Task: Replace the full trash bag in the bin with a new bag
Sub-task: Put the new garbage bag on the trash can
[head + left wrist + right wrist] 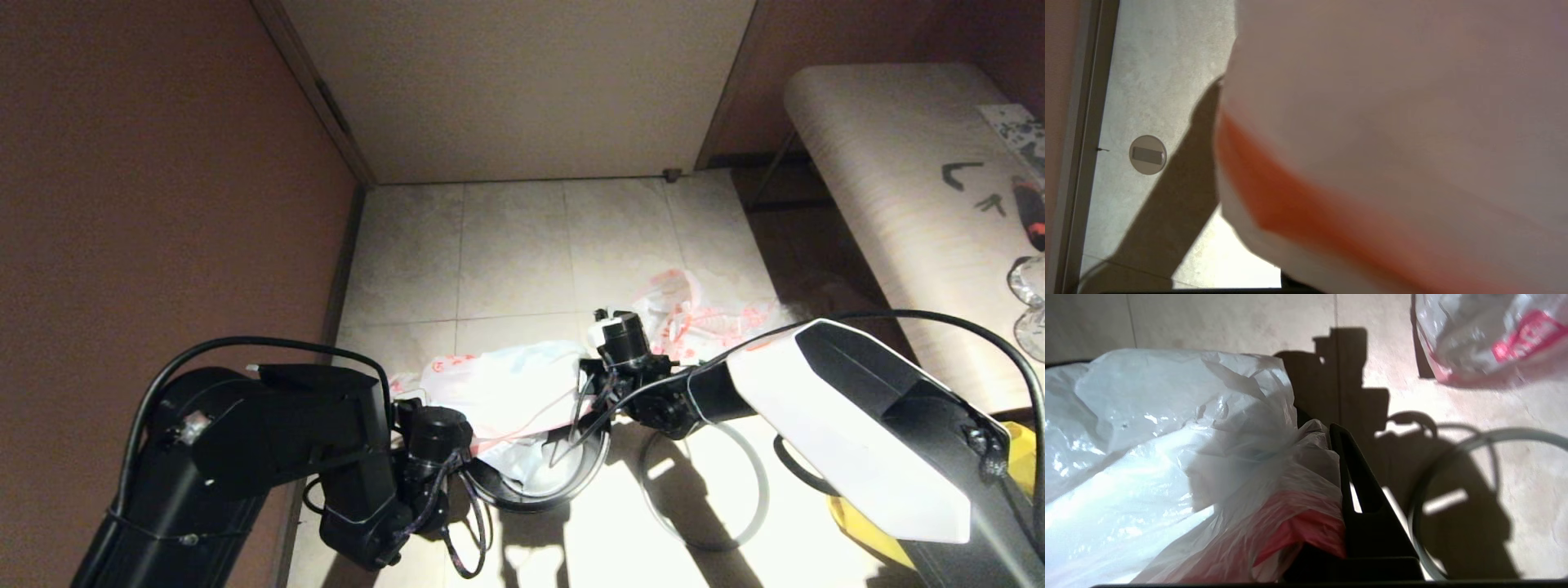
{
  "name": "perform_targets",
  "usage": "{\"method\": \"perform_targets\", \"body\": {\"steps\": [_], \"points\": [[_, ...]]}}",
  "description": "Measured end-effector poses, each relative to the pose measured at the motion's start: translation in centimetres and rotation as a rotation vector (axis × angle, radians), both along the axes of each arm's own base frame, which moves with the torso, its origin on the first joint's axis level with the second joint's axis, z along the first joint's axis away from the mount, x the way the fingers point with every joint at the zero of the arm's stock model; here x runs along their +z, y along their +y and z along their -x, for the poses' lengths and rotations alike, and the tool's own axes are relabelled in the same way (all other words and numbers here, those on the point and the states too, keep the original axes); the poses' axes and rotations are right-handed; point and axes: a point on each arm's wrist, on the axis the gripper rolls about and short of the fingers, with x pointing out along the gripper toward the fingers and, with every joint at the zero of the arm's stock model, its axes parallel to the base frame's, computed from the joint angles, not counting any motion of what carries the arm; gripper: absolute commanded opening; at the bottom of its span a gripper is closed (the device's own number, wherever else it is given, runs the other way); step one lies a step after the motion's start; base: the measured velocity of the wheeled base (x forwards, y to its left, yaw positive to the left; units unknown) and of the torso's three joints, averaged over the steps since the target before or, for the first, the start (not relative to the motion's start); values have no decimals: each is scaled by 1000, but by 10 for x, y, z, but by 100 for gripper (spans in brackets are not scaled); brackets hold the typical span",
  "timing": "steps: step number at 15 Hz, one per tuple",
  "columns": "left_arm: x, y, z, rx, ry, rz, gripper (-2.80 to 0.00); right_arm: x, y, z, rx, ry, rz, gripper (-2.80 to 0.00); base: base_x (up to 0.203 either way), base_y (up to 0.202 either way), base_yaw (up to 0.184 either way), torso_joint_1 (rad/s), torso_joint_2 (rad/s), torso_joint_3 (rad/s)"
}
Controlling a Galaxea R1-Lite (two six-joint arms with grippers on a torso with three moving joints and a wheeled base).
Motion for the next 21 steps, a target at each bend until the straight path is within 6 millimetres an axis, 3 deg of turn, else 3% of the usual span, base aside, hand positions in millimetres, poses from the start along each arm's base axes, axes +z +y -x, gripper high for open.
{"method": "perform_targets", "body": {"steps": [5, 8, 11, 14, 17, 21], "points": [[-1, -5, 37, -103, 24, 4, -280, -1, -13, 51, 13, 116, 56, -280, 0, 0, 0, 0, 0, 0], [-14, -8, 46, -168, 81, -60, -280, -25, -17, 65, 22, 191, 109, -280, 0, 0, 0, 0, 0, 0], [-28, -5, 44, -185, 125, -125, -280, -43, -9, 49, 32, 187, 124, -280, 0, 0, 0, 0, 0, 0], [-36, -2, 39, -195, 142, -149, -280, -48, 1, 26, 33, 149, 107, -280, 0, 0, 0, 0, 0, 0], [-25, 6, 30, -156, 107, -119, -280, -34, 15, 12, 55, 94, 61, -280, 0, 0, 0, 0, 0, 0], [-3, 16, 15, -86, 19, -57, -280, -12, 29, 10, 86, 49, 39, -280, 0, 0, 0, 0, 0, 0]]}}
